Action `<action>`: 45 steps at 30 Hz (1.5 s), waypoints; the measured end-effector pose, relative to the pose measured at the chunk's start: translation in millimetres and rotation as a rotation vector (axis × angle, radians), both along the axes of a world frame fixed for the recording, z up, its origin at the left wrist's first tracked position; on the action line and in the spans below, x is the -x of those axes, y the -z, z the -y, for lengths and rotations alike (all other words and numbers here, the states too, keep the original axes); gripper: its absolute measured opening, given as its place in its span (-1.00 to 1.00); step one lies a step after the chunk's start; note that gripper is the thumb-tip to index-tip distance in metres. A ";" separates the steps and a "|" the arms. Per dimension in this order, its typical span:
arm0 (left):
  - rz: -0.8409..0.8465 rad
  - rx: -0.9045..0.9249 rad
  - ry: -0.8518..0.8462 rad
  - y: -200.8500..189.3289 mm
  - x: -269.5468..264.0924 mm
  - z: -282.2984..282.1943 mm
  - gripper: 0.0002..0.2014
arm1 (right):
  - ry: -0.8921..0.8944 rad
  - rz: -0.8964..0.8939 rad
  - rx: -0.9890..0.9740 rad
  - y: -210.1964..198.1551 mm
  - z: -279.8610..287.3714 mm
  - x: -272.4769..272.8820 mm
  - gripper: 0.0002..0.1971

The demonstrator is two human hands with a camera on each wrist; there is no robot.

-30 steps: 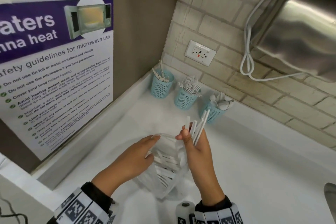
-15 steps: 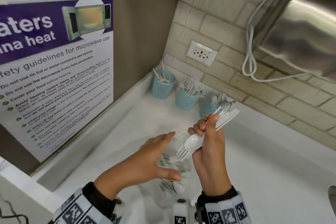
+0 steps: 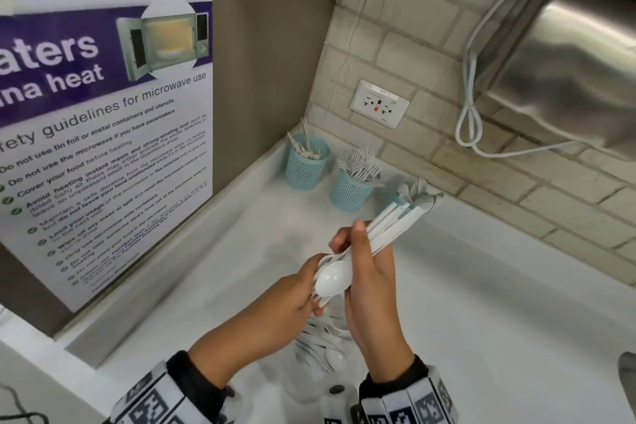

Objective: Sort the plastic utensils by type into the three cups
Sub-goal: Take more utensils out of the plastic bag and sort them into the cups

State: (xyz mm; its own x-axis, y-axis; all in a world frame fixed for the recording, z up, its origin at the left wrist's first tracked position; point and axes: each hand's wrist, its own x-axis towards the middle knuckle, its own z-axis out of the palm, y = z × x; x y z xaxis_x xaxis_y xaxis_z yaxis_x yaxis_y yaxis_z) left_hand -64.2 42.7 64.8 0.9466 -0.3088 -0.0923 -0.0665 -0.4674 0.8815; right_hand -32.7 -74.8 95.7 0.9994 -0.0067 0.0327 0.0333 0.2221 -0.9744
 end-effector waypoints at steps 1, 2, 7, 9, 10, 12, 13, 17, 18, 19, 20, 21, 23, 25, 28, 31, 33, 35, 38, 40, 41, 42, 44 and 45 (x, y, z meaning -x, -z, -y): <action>-0.004 0.015 0.003 -0.6 0.8 0.4 -0.46 | -0.012 0.011 0.071 -0.3 -1.2 1.4 -0.84; -0.009 0.037 0.001 -0.7 0.8 0.5 -0.43 | -0.009 0.031 0.136 0.1 -1.1 2.1 -0.84; -0.056 0.109 -0.104 7.2 -6.5 -5.3 -0.22 | 0.045 0.211 0.327 -5.5 4.6 4.2 -0.67; -0.103 0.160 -0.191 7.7 -8.4 -8.7 -0.28 | 0.057 0.301 0.414 -5.0 6.8 4.6 -0.60; -0.119 0.205 -0.242 6.6 -9.2 -9.9 -0.39 | 0.056 0.341 0.469 -3.4 7.5 4.6 -0.61; -0.127 0.310 -0.352 -0.4 -9.9 -11.9 -0.72 | 0.063 0.455 0.581 0.5 9.5 4.0 -0.78; -0.141 0.367 -0.375 -6.7 -8.7 -12.4 -0.79 | 0.059 0.528 0.645 0.0 9.7 4.6 -0.90; -0.330 0.558 -0.154 -35.9 2.2 -13.4 -0.37 | -0.040 0.613 0.849 5.4 6.0 16.4 -0.84; -0.380 0.615 -0.101 -38.2 3.9 -13.9 -0.35 | -0.048 0.502 0.781 2.3 3.7 19.7 -0.85; -0.434 0.684 -0.084 -39.1 4.7 -13.8 -0.36 | -0.080 0.410 0.700 -1.8 -0.2 23.7 -0.86; -0.483 0.744 -0.091 -39.0 5.0 -13.7 -0.40 | -0.116 0.283 0.695 -1.9 -1.3 26.1 -0.84; -0.508 0.791 -0.103 -38.2 4.6 -13.8 -0.45 | -0.143 0.256 0.722 2.8 0.4 26.5 -0.82; -0.484 0.810 -0.122 -35.7 2.4 -14.0 -0.53 | -0.141 0.314 0.844 4.2 1.9 29.4 -0.81; -0.445 0.803 -0.133 -32.7 1.2 -15.0 -0.61 | -0.181 0.400 0.855 3.2 2.7 34.2 -0.88; -0.404 0.806 -0.163 -27.1 1.2 -16.8 -0.70 | -0.274 0.431 0.911 7.7 4.4 38.4 -0.95; -0.365 0.761 -0.220 -21.2 0.5 -17.0 -0.75 | -0.278 0.562 0.984 15.9 9.0 37.3 -0.75; -0.341 0.777 -0.250 -18.5 -0.2 -16.0 -0.78 | -0.287 0.719 1.058 29.0 15.0 34.2 -0.59; -0.330 0.806 -0.255 -18.7 -1.3 -14.3 -0.77 | -0.288 0.717 1.000 33.5 16.9 32.9 -0.49; -0.318 0.768 -0.283 -18.0 -3.5 -13.4 -0.78 | -0.197 0.744 0.893 28.0 19.9 33.1 -0.52; -0.301 0.675 -0.295 -15.9 -4.5 -13.6 -0.83 | -0.073 0.705 0.843 22.2 21.1 31.5 -0.65; -0.297 0.636 -0.299 -14.8 -4.4 -13.5 -0.85 | 0.001 0.656 0.817 19.4 20.8 29.2 -0.71; -0.294 0.608 -0.301 -14.1 -3.9 -13.3 -0.85 | 0.060 0.594 0.786 16.1 20.6 26.3 -0.75; -0.285 0.576 -0.281 -12.5 -2.3 -11.8 -0.86 | 0.124 0.443 0.721 8.7 19.9 18.9 -0.66; -0.277 0.571 -0.263 -12.3 -1.6 -10.5 -0.88 | 0.120 0.358 0.694 6.0 20.5 14.3 -0.59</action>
